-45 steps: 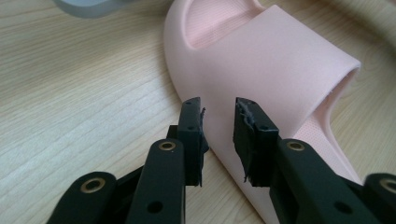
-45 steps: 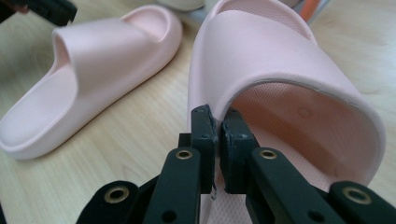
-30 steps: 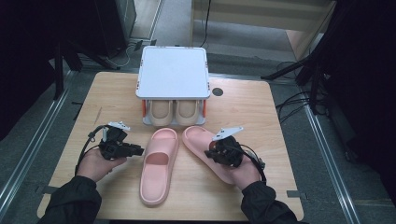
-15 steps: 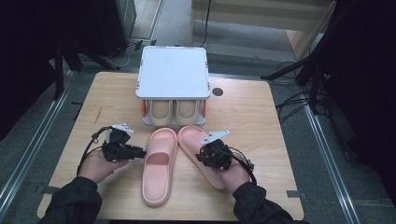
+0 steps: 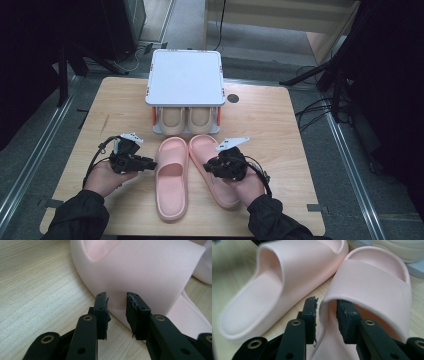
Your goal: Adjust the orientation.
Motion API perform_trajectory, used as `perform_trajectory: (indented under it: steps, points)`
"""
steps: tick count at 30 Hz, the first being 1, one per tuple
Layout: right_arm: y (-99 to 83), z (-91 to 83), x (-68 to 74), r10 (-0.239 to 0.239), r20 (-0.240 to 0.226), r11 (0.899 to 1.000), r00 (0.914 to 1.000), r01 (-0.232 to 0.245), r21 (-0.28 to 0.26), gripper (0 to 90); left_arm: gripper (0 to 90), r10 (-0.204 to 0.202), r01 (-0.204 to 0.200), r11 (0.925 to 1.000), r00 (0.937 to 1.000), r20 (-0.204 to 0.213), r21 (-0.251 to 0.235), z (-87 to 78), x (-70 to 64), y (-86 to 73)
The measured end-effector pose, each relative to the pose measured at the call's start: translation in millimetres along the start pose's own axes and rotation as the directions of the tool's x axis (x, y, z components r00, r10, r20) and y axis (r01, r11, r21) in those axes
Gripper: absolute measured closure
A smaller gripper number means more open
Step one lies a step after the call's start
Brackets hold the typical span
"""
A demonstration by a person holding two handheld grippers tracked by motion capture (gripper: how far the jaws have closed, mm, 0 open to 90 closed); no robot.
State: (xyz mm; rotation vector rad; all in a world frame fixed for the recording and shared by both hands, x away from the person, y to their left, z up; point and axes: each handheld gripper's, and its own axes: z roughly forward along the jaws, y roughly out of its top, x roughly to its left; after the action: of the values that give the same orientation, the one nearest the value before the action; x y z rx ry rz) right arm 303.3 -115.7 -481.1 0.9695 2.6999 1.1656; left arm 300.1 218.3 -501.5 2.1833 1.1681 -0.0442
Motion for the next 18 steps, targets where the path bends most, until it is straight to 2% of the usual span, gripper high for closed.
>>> perform_trajectory:
  steps: [5, 7, 11, 13, 18]
  points:
    - [-2.5, -23.8, -5.9, 0.026, -0.035, 0.998, 0.999, -0.028, -0.048, 72.8, 69.7, -0.002, 0.002, 1.0, 1.0, -0.001, -0.003, -0.2, -0.9, 0.1]
    - [-2.5, -31.7, -8.5, 0.031, -0.037, 0.997, 0.9988, -0.034, -0.068, 78.8, 69.6, -0.002, 0.002, 1.0, 1.0, -0.002, -0.002, -0.2, -0.9, 0.1]
    - [-4.9, -43.0, -21.2, 0.037, 0.004, 0.995, 0.9993, -0.036, -0.092, 87.2, 69.6, -0.002, 0.002, 1.0, 1.0, -0.002, -0.002, -0.2, -0.8, -0.1]
    - [-8.2, -43.9, -32.1, 0.057, 0.02, 0.995, 0.9982, -0.055, -0.087, 88.4, 69.6, -0.001, 0.001, 1.0, 1.0, -0.003, 0.0, -0.1, -0.5, -0.2]
    - [-16.3, -40.7, -57.8, 0.089, 0.093, 0.995, 0.9916, -0.084, -0.055, 87.5, 69.1, -0.002, 0.002, 1.0, 1.0, 0.0, 0.001, -0.1, -0.1, -0.1]
